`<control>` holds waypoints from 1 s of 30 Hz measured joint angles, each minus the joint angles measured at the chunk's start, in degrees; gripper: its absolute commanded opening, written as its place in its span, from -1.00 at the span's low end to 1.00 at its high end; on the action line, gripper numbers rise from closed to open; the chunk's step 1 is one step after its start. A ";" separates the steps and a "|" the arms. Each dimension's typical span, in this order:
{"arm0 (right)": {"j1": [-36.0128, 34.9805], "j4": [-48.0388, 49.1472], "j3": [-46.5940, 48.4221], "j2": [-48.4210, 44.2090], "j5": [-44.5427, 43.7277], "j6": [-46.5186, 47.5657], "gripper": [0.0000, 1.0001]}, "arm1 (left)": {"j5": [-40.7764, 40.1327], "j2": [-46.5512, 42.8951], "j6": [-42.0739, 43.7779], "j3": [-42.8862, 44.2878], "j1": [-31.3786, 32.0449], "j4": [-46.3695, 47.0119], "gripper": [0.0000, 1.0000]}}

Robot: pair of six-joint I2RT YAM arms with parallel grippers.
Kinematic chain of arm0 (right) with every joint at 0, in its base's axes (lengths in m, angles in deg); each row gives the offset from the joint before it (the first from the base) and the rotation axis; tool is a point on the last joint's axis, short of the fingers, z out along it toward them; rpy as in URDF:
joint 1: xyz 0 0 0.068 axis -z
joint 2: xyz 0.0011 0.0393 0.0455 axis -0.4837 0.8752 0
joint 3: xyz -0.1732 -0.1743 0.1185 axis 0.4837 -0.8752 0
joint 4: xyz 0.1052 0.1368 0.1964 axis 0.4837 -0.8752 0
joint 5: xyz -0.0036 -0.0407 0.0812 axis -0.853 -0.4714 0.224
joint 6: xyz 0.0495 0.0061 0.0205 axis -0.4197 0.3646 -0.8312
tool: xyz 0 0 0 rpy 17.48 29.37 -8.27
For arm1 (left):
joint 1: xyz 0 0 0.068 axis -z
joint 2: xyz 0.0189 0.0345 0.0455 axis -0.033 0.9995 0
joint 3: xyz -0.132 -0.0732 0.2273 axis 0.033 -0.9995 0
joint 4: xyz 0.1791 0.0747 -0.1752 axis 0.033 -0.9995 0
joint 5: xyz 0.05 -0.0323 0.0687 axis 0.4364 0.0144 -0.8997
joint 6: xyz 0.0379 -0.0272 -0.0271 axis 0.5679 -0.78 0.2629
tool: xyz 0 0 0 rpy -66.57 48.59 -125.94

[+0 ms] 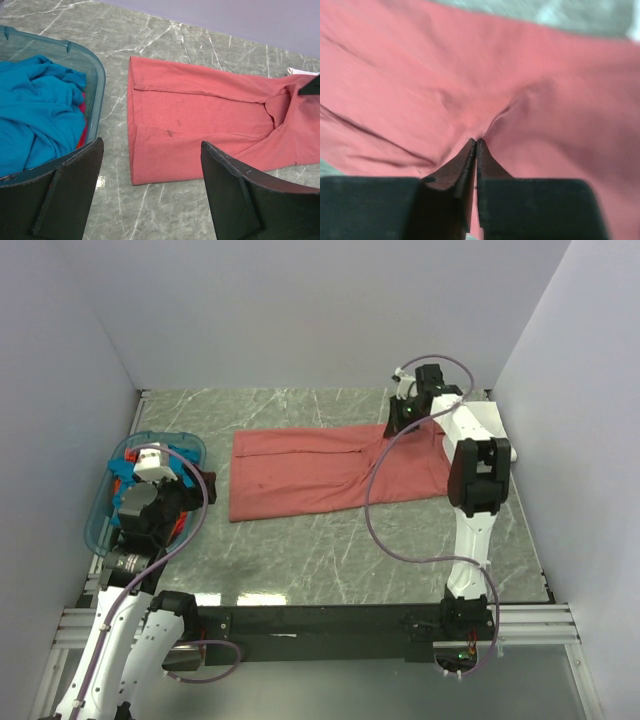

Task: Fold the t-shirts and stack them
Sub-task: Fold the tshirt

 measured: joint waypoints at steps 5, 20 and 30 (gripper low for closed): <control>-2.56 -1.18 12.26 9.25 3.74 -2.67 -0.06 | -0.68 0.83 0.00 0.00 0.00 -0.04 0.66; 2.29 -4.92 -4.48 -6.88 10.80 11.74 0.06 | 1.09 6.23 -7.10 -0.22 0.00 0.09 0.75; 24.11 -4.11 -27.74 -28.76 8.66 20.76 0.08 | 11.17 14.80 -30.25 -14.97 0.55 7.74 0.68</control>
